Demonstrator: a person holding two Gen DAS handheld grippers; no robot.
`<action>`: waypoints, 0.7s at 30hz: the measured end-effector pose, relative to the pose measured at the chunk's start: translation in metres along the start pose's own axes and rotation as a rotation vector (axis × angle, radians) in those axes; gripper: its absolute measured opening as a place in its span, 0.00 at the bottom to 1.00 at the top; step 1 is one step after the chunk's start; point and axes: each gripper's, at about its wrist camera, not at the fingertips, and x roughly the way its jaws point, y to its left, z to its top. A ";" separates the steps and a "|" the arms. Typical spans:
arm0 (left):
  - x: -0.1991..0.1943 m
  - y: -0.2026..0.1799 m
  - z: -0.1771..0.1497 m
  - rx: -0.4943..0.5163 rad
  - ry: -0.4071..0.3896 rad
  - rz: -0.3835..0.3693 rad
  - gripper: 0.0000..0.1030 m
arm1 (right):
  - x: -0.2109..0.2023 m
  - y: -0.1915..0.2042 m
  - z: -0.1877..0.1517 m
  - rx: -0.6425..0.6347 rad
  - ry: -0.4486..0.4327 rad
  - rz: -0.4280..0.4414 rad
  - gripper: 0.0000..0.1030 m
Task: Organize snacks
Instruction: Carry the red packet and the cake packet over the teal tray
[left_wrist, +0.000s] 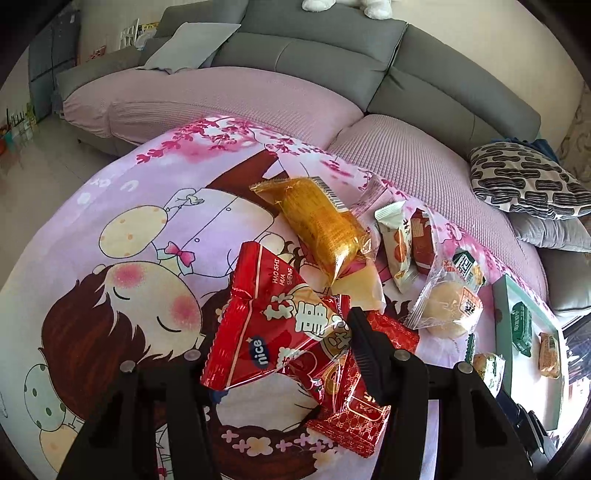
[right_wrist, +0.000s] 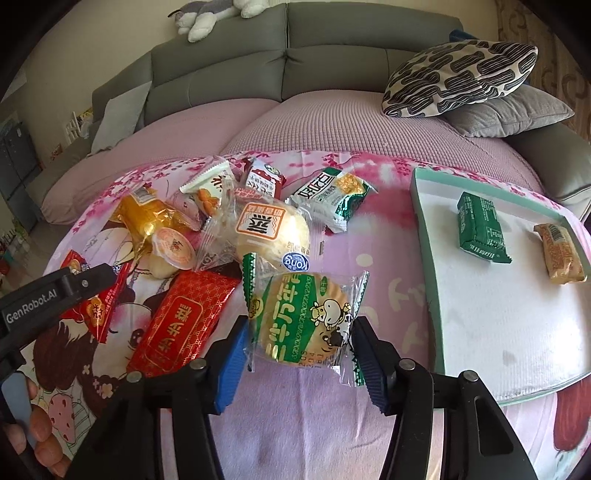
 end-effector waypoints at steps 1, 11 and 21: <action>-0.003 -0.001 0.001 0.001 -0.008 -0.003 0.56 | -0.004 0.000 0.001 0.000 -0.009 0.000 0.57; -0.023 -0.021 0.004 0.035 -0.052 -0.039 0.56 | -0.020 -0.008 0.003 0.010 -0.031 -0.010 0.57; -0.027 -0.064 -0.002 0.124 -0.053 -0.079 0.56 | -0.028 -0.033 0.004 0.069 -0.038 -0.024 0.57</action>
